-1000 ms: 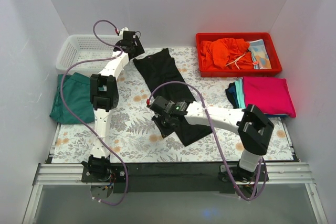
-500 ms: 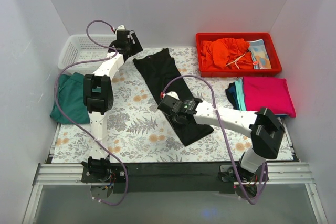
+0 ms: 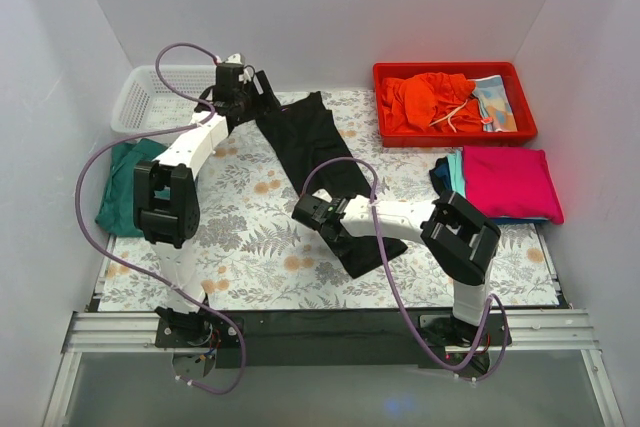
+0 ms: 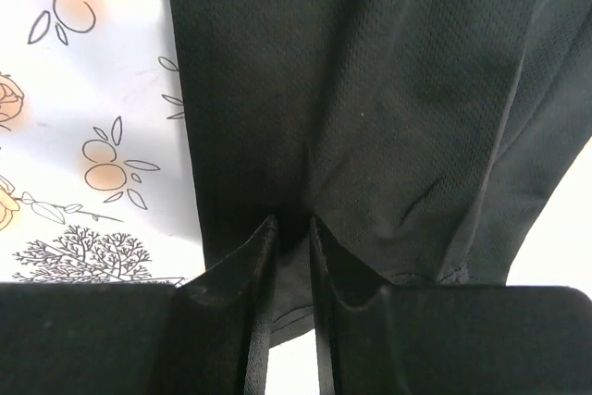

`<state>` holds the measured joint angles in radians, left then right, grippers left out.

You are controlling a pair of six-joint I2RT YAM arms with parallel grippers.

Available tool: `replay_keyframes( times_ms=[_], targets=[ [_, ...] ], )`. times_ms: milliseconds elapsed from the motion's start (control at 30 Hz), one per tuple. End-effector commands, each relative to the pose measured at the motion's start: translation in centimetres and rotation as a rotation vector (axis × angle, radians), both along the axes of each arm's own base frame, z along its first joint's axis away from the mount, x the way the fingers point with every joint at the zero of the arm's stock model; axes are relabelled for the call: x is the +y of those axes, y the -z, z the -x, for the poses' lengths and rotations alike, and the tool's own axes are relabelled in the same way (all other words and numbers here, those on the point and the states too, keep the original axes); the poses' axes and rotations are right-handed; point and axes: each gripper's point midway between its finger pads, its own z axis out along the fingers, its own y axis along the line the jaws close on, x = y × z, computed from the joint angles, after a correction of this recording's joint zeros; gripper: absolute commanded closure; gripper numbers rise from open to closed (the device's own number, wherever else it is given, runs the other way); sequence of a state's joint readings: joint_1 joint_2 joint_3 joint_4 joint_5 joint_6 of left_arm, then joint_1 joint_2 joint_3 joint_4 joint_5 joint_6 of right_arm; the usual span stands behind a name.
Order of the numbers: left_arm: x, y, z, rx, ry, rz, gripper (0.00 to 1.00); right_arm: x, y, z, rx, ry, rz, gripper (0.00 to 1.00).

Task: Fold and stack the t-shirts
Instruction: Rotate the tshirt 90 degrees

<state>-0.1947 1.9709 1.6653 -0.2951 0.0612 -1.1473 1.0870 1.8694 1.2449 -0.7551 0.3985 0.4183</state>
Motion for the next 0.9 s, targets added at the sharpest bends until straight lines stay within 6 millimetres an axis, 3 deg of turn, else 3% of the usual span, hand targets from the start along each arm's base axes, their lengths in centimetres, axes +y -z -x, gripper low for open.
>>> replay_keyframes(
  times_ms=[0, 100, 233, 433, 600, 733, 867],
  targets=[
    [-0.3, -2.8, 2.8, -0.021, 0.029, 0.011, 0.26, -0.1, 0.8, -0.1, -0.012, -0.016, 0.002, 0.74],
    [0.1, -3.0, 4.0, -0.018, 0.015, 0.002, 0.25, 0.4, 2.4, 1.2, 0.068, -0.046, -0.016, 0.77],
    [0.9, -3.4, 4.7, 0.002, -0.014, -0.024, 0.25, 2.5, 3.6, 3.2, 0.164, -0.125, -0.069, 0.79],
    [2.5, -5.2, 4.9, -0.01, -0.068, -0.084, 0.25, 9.4, 3.0, 5.1, 0.259, -0.25, -0.192, 0.79],
    [3.0, -5.5, 5.4, 0.013, -0.078, -0.11, 0.25, 16.0, 1.2, 5.8, 0.327, -0.323, -0.33, 0.79],
    [3.4, -4.9, 6.1, 0.041, -0.089, -0.124, 0.25, 17.1, -0.4, 4.6, 0.269, -0.299, -0.335, 0.8],
    [3.6, -4.4, 7.3, 0.068, -0.096, -0.124, 0.25, 15.1, -3.1, 3.3, 0.155, -0.235, -0.325, 0.79]
  ],
)
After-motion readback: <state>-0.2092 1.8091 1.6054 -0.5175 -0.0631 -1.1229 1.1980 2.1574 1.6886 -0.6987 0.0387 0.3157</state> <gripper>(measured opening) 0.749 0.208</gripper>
